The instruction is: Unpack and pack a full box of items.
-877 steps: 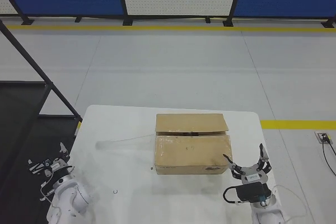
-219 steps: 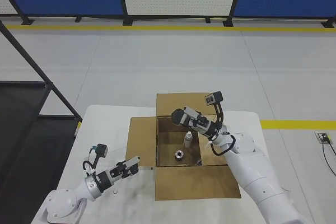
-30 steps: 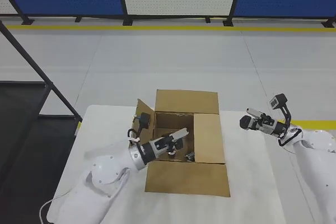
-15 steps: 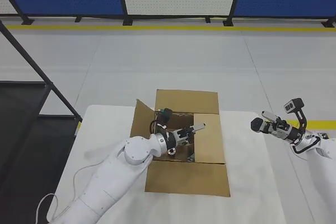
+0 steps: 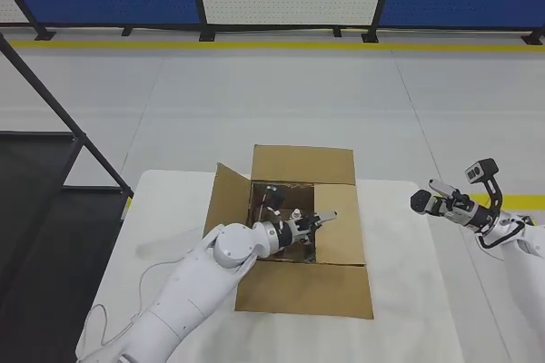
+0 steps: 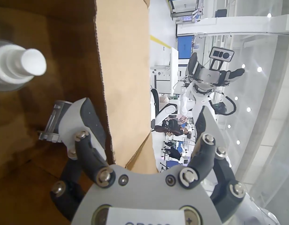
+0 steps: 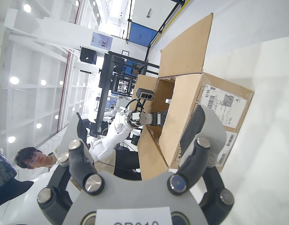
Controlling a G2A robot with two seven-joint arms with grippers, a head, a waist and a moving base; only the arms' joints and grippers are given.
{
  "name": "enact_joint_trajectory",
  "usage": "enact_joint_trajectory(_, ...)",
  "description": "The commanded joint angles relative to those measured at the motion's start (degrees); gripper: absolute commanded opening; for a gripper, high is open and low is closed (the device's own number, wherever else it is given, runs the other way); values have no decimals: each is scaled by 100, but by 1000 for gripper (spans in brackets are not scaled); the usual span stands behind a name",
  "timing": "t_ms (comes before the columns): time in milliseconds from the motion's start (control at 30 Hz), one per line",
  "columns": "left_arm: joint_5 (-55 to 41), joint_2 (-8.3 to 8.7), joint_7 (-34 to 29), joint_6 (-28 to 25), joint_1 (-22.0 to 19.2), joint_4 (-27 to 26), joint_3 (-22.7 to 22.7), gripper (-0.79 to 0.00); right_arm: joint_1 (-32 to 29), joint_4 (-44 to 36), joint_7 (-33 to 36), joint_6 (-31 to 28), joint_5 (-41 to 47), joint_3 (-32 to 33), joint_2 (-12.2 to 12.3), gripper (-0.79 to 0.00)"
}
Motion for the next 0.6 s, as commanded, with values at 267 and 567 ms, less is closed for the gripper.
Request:
enact_joint_trajectory(267,36,-123,-167,-493,-28,72,-134,0,70,58,-33,-33,113,-190,15,0)
enact_joint_trajectory(567,374,-68,-39,-615,86,-826,-444,0,163,86,-92,-93,205,-199,88,0)
